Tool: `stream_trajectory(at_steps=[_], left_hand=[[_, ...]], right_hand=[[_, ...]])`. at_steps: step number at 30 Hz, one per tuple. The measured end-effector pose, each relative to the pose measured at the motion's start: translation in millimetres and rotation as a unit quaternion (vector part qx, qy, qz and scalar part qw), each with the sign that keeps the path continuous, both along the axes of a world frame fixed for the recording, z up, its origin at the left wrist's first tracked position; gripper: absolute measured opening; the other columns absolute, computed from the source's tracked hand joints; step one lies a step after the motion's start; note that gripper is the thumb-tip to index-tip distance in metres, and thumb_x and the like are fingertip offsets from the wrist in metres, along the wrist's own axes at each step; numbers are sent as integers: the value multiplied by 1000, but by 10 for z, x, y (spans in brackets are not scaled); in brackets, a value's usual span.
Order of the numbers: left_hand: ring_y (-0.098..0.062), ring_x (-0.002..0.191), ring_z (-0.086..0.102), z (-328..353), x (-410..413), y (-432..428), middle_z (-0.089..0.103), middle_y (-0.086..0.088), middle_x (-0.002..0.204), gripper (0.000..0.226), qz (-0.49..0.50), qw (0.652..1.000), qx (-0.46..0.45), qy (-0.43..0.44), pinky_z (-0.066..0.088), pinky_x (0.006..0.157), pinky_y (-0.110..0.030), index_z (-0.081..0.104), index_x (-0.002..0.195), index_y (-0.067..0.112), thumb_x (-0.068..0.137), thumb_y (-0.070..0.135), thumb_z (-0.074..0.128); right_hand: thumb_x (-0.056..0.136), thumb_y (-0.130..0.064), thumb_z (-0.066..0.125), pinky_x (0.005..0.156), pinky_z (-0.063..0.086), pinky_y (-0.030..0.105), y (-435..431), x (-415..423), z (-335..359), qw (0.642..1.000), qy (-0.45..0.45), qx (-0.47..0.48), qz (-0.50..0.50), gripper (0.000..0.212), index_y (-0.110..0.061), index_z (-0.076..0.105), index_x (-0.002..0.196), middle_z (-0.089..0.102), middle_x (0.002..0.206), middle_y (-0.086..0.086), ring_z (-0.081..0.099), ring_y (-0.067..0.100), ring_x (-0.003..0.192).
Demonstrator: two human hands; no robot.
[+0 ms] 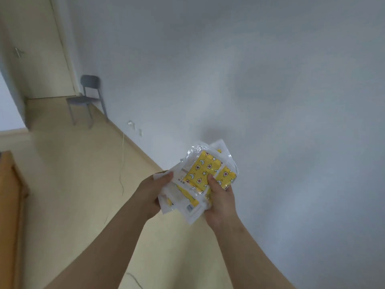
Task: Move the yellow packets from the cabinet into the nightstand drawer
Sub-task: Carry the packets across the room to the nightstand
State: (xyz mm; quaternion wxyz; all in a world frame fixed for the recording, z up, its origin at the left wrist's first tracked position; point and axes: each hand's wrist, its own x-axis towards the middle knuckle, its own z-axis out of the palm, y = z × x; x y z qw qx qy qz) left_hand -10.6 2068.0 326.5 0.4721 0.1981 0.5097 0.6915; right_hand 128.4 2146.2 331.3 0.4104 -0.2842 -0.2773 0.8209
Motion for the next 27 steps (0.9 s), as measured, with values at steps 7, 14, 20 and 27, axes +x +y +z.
stream_trajectory(at_steps=[7,14,20,27], left_hand=[[-26,86,70,268,-1469,760,69,-17,104,27,6,997,32,-70,59,73,-36,61,114,1,96,2,41],[-18,58,70,193,-2646,1264,73,-10,69,34,119,988,36,-95,58,51,-28,72,79,5,96,3,43],[-29,89,64,21,-3777,1726,64,-21,110,26,229,968,58,-89,58,70,-35,60,114,2,95,9,44],[-28,92,64,127,-5115,2562,64,-18,112,29,292,952,73,-57,57,72,-35,61,116,5,96,14,43]], right_hand=[[91,-5,56,84,51,52,902,-1515,253,999,12,-19,24,21,-18,63,106,67,113,14,66,31,93],[92,-5,54,82,53,50,1434,-2852,167,995,6,-45,83,25,-17,60,114,68,110,11,65,32,98],[92,-4,53,80,54,48,1995,-4130,-50,982,7,-34,187,31,-16,58,120,68,112,13,65,34,99],[90,-4,55,84,52,50,2956,-5652,-66,957,36,-2,288,36,-17,57,124,67,113,14,65,34,99]])
